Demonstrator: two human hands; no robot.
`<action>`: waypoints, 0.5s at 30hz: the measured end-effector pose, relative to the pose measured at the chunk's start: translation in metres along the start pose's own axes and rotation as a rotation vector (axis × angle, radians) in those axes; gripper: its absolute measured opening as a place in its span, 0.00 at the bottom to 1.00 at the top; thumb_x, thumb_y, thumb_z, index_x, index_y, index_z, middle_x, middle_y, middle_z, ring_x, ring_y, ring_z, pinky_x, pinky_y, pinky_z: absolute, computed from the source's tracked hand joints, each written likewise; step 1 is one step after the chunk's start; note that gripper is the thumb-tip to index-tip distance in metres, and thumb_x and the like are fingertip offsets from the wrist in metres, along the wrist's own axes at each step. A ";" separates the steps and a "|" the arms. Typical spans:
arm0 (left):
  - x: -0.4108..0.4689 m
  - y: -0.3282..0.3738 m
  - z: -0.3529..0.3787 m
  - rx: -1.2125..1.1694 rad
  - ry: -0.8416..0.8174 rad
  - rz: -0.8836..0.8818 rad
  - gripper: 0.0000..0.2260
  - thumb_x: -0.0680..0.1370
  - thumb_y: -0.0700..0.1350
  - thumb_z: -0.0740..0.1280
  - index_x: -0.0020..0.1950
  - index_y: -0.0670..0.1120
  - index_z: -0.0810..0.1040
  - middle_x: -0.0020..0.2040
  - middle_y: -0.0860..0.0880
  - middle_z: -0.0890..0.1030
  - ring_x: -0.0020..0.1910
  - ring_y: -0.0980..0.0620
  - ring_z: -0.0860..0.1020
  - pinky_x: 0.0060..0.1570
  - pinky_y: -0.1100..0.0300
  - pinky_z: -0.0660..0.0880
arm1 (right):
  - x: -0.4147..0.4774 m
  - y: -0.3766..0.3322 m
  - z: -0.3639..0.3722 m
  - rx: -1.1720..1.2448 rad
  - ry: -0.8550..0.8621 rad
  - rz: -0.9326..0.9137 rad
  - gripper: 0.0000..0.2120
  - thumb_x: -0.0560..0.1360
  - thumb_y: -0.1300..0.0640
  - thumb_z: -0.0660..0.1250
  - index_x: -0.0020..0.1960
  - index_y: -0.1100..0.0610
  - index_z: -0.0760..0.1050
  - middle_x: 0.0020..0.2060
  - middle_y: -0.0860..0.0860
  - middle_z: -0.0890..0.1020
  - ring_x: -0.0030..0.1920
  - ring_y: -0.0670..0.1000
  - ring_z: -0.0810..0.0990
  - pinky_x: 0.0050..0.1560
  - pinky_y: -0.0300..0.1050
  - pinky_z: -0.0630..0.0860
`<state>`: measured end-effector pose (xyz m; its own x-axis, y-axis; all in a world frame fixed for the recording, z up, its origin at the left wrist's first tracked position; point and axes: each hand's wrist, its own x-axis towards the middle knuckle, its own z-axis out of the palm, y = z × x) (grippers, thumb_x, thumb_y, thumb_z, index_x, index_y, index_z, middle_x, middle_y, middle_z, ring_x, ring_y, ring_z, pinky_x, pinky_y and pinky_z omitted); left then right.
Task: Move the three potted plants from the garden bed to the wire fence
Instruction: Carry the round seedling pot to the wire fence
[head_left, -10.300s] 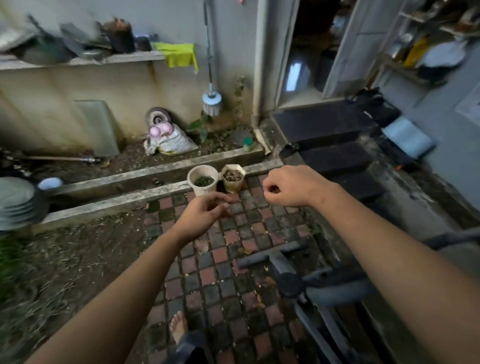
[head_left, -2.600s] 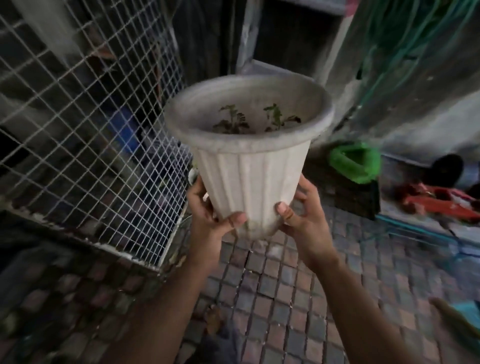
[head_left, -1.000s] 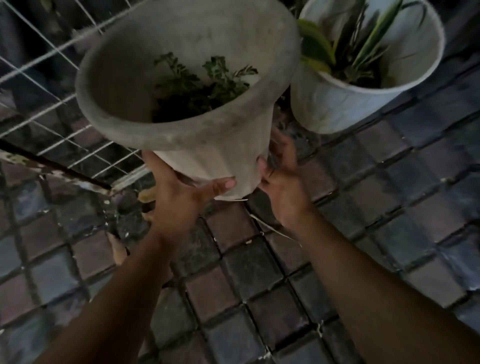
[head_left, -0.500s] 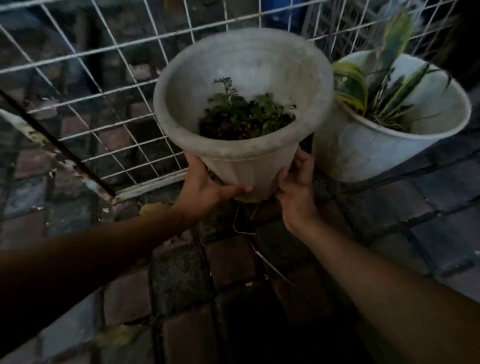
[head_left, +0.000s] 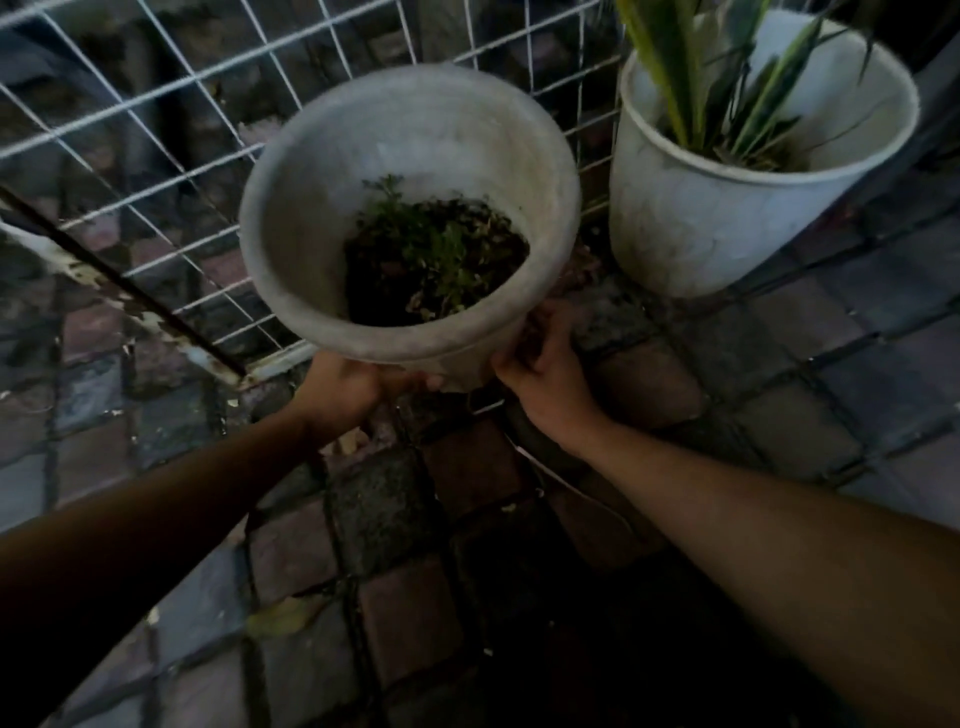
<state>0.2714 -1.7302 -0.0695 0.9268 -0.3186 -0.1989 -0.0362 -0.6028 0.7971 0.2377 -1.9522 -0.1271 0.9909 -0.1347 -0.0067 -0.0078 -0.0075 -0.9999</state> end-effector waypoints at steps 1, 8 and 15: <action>0.001 0.002 -0.001 0.004 0.007 0.019 0.21 0.66 0.57 0.77 0.56 0.52 0.86 0.53 0.61 0.86 0.53 0.74 0.81 0.54 0.77 0.73 | -0.001 -0.001 -0.001 -0.005 0.004 0.000 0.29 0.78 0.72 0.69 0.73 0.67 0.59 0.69 0.62 0.73 0.68 0.53 0.74 0.62 0.33 0.74; -0.002 -0.010 -0.022 -0.252 0.224 0.039 0.29 0.70 0.33 0.78 0.70 0.32 0.75 0.55 0.50 0.85 0.52 0.64 0.84 0.51 0.68 0.81 | -0.002 -0.021 -0.025 0.016 -0.011 0.081 0.25 0.74 0.71 0.74 0.63 0.51 0.71 0.62 0.54 0.80 0.60 0.45 0.80 0.61 0.45 0.79; 0.010 0.049 -0.077 -0.789 0.277 0.179 0.31 0.77 0.46 0.56 0.79 0.33 0.64 0.65 0.40 0.77 0.63 0.41 0.78 0.59 0.47 0.78 | 0.021 -0.105 -0.032 0.482 0.243 -0.013 0.21 0.74 0.59 0.65 0.66 0.51 0.74 0.52 0.53 0.85 0.52 0.53 0.85 0.51 0.51 0.82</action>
<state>0.3079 -1.7068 0.0115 0.9936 -0.1079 0.0322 -0.0148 0.1582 0.9873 0.2548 -1.9861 -0.0222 0.9303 -0.3636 -0.0494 0.1235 0.4370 -0.8910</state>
